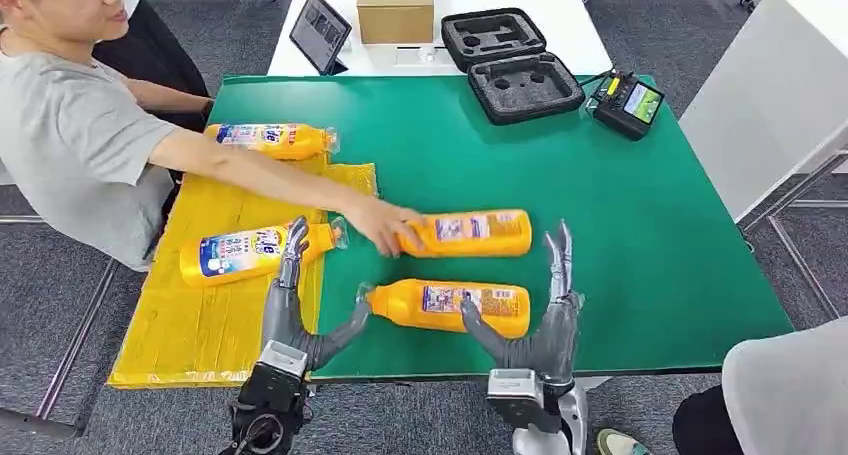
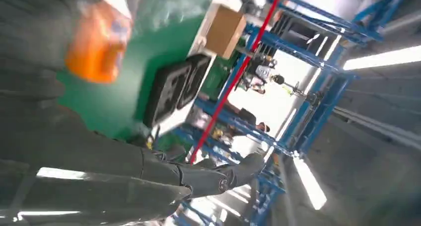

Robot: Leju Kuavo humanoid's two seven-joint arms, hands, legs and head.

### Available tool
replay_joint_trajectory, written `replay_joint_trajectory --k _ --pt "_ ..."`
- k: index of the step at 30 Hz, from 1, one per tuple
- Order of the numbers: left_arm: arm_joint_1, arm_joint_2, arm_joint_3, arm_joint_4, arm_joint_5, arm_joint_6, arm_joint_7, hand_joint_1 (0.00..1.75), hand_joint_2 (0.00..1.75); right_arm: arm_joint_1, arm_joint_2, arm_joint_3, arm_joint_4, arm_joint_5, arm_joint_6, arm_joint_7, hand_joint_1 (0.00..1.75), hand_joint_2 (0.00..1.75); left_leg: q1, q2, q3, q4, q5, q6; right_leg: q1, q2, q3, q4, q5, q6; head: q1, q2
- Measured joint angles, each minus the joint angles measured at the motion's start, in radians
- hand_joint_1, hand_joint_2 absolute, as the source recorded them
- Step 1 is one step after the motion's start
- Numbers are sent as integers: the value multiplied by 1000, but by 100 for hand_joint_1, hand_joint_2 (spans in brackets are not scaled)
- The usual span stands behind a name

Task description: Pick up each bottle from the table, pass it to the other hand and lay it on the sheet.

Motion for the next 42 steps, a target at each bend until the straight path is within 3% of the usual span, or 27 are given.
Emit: replay_joint_trajectory --k 11,42 --pt "15 -8 -28 -70 -10 63 0 0 175 8 52 -183 3 295 -2 0 0 175 0 0 0 0 0 0 0 0 0 0 0 0 0 0" --pt "47 -37 -30 -111 5 66 0 0 175 -1 95 -280 88 415 -2 0 0 175 0 0 0 0 0 0 0 0 0 0 0 0 0 0"
